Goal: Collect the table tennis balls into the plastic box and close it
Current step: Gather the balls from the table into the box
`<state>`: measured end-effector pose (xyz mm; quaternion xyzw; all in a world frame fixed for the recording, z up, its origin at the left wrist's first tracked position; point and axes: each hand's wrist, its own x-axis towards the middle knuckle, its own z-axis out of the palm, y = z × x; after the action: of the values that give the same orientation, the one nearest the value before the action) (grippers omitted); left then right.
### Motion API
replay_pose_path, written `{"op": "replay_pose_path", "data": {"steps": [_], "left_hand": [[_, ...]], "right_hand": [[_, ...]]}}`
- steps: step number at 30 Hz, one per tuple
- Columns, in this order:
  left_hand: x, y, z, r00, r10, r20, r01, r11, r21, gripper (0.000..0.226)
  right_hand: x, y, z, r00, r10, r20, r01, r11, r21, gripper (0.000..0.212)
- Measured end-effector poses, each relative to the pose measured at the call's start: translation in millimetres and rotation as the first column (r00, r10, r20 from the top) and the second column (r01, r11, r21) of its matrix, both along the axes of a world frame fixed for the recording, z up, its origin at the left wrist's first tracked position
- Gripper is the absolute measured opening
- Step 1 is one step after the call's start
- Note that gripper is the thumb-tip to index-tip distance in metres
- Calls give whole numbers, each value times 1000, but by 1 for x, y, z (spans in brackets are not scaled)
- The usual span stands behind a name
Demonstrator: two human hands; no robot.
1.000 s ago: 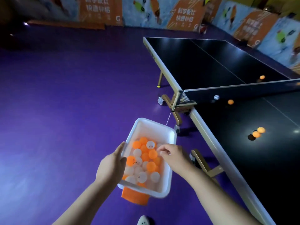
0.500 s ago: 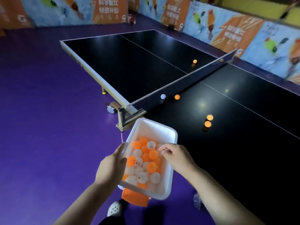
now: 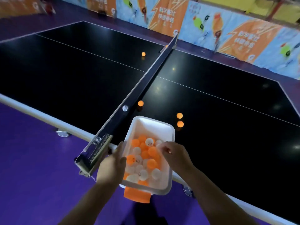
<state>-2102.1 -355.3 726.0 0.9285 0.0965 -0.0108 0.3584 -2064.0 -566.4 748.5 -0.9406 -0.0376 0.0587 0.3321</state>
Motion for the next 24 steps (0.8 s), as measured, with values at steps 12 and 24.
{"op": "replay_pose_path", "data": {"steps": [12,24], "left_hand": [[115,-41,-25,998,66,-5,-66,998,4,54],[169,-72,-46,972,199,-129,-202,979,-10,59]], "right_hand": [[129,-80,-45,925,-374,69,362,921,141,18],[233,-131,-115,978,-147,-146,90,936,-340,45]]}}
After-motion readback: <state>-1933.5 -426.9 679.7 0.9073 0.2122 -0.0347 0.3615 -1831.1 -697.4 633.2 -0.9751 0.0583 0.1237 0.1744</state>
